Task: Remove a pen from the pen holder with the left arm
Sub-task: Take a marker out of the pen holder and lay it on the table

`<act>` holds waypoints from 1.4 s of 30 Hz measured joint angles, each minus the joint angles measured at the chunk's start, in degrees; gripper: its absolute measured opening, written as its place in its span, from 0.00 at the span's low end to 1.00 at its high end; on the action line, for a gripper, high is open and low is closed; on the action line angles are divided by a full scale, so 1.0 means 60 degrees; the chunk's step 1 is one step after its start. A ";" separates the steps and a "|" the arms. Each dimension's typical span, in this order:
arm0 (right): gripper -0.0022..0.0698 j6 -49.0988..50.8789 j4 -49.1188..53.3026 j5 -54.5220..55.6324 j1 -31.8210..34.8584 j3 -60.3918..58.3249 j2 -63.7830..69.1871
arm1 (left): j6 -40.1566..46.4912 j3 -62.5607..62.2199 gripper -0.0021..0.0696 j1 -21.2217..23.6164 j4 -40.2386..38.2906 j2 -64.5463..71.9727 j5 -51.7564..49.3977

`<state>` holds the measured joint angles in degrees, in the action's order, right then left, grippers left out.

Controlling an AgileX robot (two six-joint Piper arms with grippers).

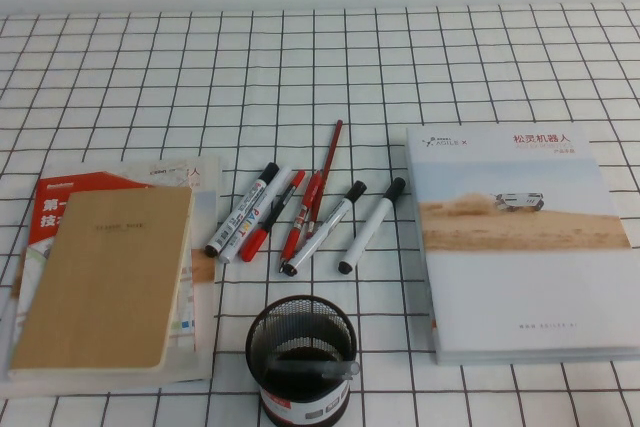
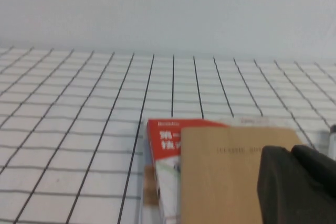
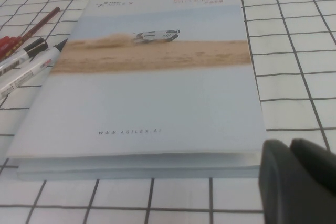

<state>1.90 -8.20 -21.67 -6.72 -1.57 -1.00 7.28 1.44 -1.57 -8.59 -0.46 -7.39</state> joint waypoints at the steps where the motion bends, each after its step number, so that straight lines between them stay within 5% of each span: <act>1: 0.01 0.0000 0.0000 0.0000 0.0000 0.0000 0.0000 | 0.0000 0.0000 0.03 0.0000 0.0092 0.0000 -0.0330; 10: 0.01 0.0000 0.0000 0.0000 0.0000 0.0000 0.0000 | 0.0000 0.0022 0.03 0.0000 0.0783 -0.0007 -0.2335; 42: 0.01 0.0000 0.0000 0.0000 0.0000 0.0000 0.0000 | 0.0000 0.0022 0.03 0.0000 0.0783 -0.0022 -0.2427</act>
<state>1.90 -8.20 -21.67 -6.72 -1.57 -1.00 7.28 1.57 -1.57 -3.89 -0.59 -21.95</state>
